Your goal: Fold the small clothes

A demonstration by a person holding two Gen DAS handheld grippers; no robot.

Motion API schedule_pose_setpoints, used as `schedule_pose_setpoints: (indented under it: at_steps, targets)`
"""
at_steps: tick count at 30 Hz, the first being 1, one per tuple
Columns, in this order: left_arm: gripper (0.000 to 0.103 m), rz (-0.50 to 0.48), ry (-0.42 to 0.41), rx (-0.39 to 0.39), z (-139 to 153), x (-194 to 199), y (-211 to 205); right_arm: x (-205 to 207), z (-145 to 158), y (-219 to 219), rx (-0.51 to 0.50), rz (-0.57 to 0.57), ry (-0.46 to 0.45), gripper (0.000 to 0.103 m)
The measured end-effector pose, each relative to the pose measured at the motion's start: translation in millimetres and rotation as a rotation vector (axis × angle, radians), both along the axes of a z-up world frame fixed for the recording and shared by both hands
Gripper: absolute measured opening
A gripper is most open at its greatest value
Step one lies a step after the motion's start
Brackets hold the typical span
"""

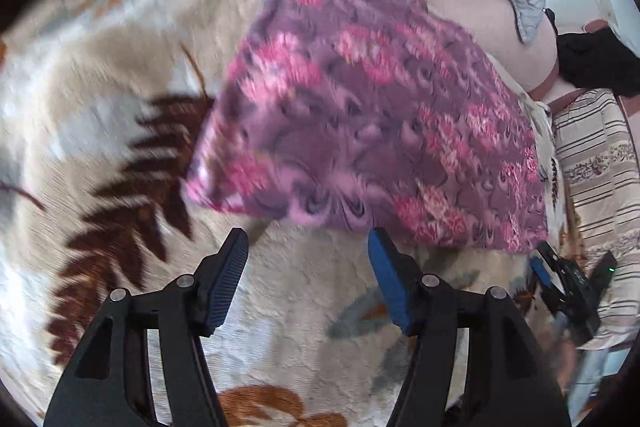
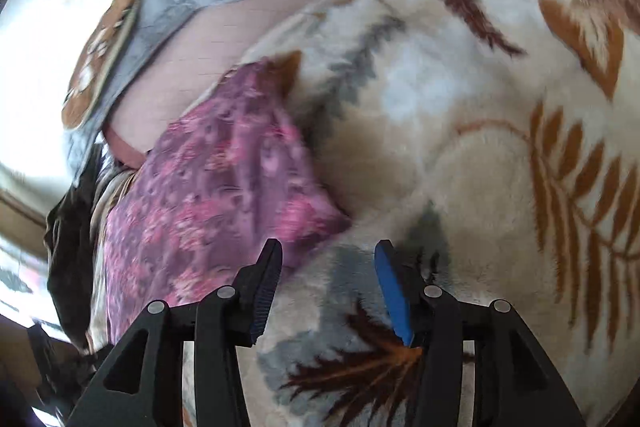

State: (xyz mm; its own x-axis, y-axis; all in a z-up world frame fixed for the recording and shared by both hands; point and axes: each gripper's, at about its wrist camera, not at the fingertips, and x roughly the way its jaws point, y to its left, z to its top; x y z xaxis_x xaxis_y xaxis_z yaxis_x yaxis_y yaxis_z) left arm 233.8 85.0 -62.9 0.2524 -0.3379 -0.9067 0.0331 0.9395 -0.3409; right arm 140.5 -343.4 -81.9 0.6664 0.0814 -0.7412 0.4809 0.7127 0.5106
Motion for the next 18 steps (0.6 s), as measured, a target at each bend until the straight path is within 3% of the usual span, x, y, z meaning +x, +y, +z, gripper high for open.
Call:
schedule_pose_setpoints:
  at_steps: [4,5,6,7,9,10,11,15,18]
  targets:
    - [0.061,0.088,0.038,-0.077,-3,20,9,25,1,-3,0.033,-0.008,-0.07,0.047]
    - [0.061,0.12,0.047,-0.109,-3,25,14,31,5,-6,0.037,-0.005,-0.088,0.017]
    - [0.06,0.145,0.051,-0.123,-2,30,18,35,14,-5,0.003,0.0,-0.103,0.005]
    - [0.057,0.158,0.062,-0.119,-3,35,20,33,25,-6,-0.028,0.001,-0.135,0.006]
    - [0.039,0.165,0.083,-0.087,-8,40,22,27,44,-5,-0.067,0.014,-0.211,0.005]
    - [0.038,0.162,0.08,-0.079,-10,41,23,25,47,-5,-0.076,0.012,-0.222,0.005]
    - [0.037,0.157,0.069,-0.078,-9,41,22,27,46,-7,-0.085,0.01,-0.214,0.005]
    - [0.033,0.138,0.042,-0.039,-7,32,21,39,-2,-16,-0.049,0.021,-0.002,0.005]
    - [0.032,0.137,0.02,0.002,2,15,22,29,-4,-14,-0.049,0.014,-0.025,0.009]
